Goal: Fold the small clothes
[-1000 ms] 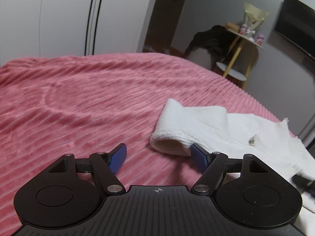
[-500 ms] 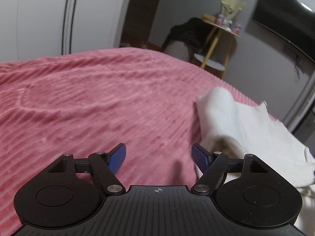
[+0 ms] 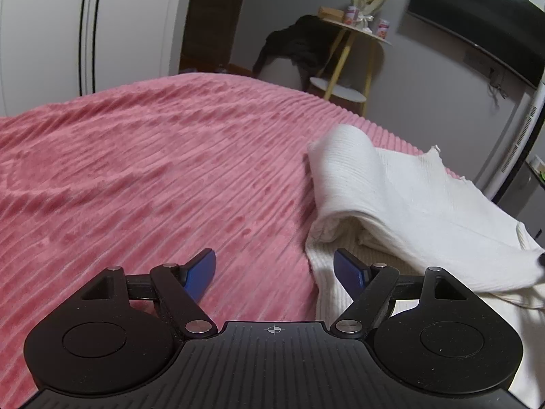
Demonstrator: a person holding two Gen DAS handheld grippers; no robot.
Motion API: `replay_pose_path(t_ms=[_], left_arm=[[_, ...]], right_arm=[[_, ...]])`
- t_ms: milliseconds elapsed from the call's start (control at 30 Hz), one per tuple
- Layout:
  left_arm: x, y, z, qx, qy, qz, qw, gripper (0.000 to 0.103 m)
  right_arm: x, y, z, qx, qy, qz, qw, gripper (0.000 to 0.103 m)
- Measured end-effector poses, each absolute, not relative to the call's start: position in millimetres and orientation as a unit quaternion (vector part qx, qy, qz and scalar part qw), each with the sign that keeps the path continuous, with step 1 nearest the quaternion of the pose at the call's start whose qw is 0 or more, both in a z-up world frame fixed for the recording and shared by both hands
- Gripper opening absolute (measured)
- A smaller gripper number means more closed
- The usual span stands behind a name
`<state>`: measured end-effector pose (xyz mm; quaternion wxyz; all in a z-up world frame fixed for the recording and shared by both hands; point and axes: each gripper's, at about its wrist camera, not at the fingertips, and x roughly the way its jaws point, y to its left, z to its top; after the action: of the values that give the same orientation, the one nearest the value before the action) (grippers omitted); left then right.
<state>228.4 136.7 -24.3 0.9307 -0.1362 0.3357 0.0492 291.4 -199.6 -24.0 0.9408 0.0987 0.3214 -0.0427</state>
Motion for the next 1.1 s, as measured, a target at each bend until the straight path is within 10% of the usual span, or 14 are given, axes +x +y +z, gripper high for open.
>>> replay_pose_path(t_ms=[433, 1100], left_arm=[[229.4, 131.5, -28.6, -0.126, 0.343, 0.043, 0.93, 0.082], [249.3, 114.9, -8.5, -0.146, 0.323, 0.018, 0.935, 0.084]], right_arm=[[284.6, -206.6, -11.1, -0.077, 0.265, -0.147, 0.95, 0.006], [277.6, -211.4, -21.3, -0.04, 0.291, -0.097, 0.951, 0.015]])
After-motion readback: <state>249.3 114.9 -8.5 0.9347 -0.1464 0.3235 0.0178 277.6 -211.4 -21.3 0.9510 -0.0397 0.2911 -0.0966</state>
